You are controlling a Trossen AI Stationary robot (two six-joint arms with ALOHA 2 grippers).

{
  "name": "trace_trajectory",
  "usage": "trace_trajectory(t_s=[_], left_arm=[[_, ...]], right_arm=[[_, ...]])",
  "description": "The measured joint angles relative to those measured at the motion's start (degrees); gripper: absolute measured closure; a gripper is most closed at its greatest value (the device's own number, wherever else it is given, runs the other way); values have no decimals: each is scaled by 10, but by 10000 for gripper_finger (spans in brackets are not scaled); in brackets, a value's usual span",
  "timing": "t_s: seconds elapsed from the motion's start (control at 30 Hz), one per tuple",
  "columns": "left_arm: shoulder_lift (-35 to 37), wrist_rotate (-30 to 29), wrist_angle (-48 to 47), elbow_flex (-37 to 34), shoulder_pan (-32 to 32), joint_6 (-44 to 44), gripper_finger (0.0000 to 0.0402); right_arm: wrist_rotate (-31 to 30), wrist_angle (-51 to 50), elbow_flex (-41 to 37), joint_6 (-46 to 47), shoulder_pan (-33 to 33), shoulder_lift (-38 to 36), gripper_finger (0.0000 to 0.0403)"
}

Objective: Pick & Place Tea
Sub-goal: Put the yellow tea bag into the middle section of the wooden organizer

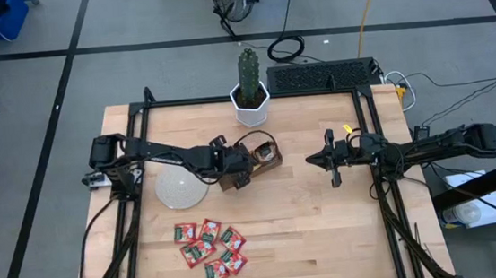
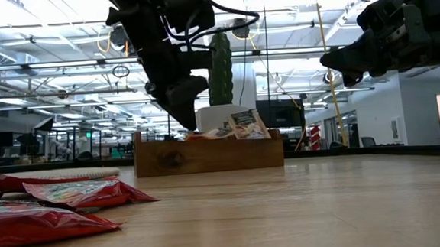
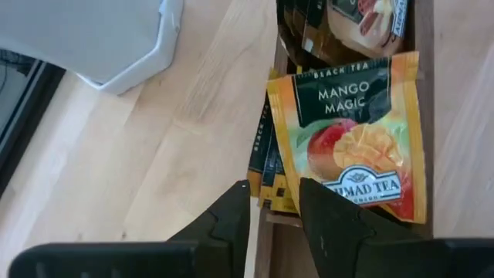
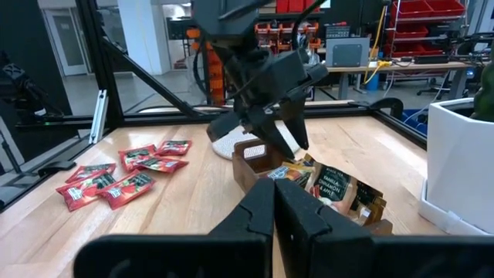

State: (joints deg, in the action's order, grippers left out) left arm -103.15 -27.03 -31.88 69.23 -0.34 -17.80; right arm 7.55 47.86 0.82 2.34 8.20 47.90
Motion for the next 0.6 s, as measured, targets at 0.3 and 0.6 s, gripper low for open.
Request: trace_trajectory(t_s=[0.3,0.6], left_arm=[[9,31,13,0,-10,70,284],[9,91,56,1,-8,66,284]], right_arm=[[0,-1,0,0,0,0,403],[0,-1,0,0,0,0,403]])
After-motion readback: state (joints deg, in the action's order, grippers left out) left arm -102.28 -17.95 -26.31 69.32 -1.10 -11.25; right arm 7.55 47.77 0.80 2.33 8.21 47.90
